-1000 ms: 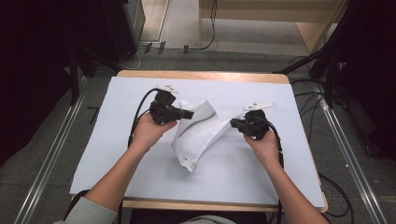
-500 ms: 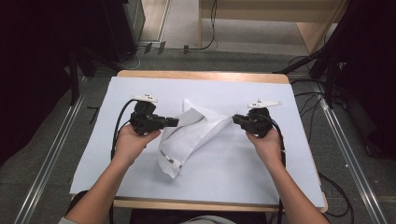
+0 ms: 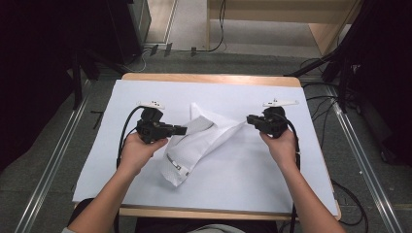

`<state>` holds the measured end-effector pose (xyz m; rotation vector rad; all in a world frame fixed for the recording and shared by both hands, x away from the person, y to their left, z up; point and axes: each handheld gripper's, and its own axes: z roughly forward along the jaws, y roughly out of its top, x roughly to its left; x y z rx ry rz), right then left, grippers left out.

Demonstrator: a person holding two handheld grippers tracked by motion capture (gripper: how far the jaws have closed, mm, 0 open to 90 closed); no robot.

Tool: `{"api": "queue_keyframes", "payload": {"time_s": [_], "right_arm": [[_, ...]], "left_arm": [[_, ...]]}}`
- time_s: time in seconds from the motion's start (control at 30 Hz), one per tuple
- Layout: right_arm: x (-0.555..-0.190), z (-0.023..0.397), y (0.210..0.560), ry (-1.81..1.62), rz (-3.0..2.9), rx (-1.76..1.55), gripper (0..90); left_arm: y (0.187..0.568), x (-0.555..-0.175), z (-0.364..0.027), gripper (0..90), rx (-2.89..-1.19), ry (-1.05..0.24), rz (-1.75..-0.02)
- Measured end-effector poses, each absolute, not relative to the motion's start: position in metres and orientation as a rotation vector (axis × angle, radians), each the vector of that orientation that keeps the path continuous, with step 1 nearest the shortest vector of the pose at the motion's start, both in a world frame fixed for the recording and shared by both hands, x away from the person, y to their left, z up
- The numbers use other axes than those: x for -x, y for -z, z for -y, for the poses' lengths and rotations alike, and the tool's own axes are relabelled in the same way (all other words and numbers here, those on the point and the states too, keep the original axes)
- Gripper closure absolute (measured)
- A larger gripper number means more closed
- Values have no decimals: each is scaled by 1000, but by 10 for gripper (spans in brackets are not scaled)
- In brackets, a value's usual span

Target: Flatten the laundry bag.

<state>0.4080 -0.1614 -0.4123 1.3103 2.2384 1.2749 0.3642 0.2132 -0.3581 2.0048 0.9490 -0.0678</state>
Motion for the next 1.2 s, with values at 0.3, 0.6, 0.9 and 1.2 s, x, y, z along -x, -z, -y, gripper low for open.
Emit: {"api": "queue_keyframes", "payload": {"time_s": [0.3, 0.6, 0.9, 1.2], "right_arm": [[-423, 133, 423, -1271, -2345, -1288, 860], [-409, 129, 441, -1167, -2469, -1316, 863], [-407, 121, 451, -1178, -2480, -1252, 791], [-414, 99, 461, -1187, -2507, -1178, 701]], "left_arm": [[342, -360, -231, 900, -1958, 10, -989], [336, -357, -272, 900, -1890, -67, -1081], [343, -357, -282, 892, -1868, -80, -1122], [350, -354, -289, 888, -1855, -64, -1150]]}}
